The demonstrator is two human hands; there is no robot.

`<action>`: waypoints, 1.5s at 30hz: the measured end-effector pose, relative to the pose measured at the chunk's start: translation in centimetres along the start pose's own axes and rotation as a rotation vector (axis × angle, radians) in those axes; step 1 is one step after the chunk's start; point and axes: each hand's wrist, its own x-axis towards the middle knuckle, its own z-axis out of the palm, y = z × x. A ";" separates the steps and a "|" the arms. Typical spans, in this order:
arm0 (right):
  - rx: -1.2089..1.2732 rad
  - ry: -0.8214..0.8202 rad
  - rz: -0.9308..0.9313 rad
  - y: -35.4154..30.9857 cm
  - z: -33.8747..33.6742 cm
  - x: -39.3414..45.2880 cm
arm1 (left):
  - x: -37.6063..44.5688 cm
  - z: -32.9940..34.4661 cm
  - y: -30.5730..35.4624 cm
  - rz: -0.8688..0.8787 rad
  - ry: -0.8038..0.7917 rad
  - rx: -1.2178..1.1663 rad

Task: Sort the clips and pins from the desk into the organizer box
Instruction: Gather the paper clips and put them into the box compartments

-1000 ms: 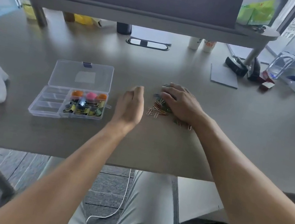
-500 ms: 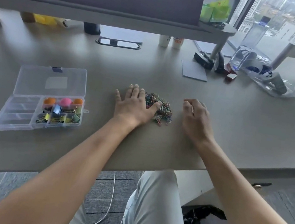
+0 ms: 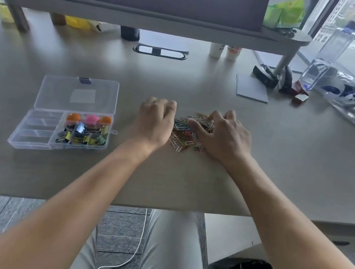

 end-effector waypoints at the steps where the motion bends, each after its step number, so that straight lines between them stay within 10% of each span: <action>1: -0.031 0.020 -0.036 -0.4 0.2 0.3 | -0.2 -0.2 -0.3 0.002 0.010 0.026; 27: -0.073 0.082 -0.135 1.1 -0.4 1.8 | 0.4 2.3 2.0 0.242 -0.119 0.572; 45: 0.042 0.180 -0.110 3.6 -2.3 0.0 | 3.0 4.3 4.2 0.228 -0.163 0.442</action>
